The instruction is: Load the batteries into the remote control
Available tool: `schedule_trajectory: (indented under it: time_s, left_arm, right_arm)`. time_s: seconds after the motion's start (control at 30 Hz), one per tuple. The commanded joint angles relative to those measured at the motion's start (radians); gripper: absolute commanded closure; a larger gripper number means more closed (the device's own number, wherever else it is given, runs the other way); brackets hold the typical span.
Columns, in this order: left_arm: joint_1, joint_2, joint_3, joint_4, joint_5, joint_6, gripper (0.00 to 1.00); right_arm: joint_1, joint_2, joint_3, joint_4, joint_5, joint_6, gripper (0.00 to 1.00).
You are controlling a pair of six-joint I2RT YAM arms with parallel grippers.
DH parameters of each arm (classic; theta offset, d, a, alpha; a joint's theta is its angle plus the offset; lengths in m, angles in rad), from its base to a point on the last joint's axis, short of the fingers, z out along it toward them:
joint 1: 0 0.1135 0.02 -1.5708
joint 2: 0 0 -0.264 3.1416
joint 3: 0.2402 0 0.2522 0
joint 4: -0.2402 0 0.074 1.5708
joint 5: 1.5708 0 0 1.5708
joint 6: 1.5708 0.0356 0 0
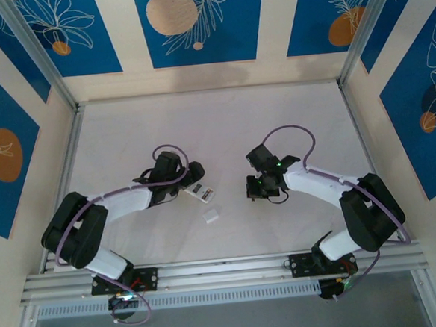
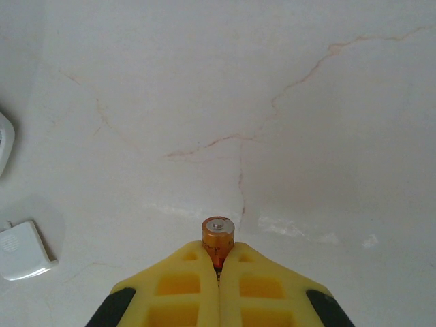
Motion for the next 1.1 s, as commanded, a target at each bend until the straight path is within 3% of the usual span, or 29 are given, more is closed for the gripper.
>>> schedule_trajectory:
  time_s: [0.0,0.2,1.07]
  left_arm:
    - [-0.012,-0.056,-0.006,-0.073,-0.08,-0.023,0.08]
    - [-0.025,-0.115,-0.029,-0.117,-0.14,-0.041,0.07]
    - [-0.041,0.057,0.054,-0.013,-0.058,-0.048,0.08]
  right_arm:
    - [0.001,-0.019,-0.019,0.003,-0.023,0.021,1.0]
    - [0.005,-0.012,-0.026,0.016,-0.026,0.026,1.0]
    - [0.019,-0.048,-0.045,0.001,-0.014,0.044,1.0]
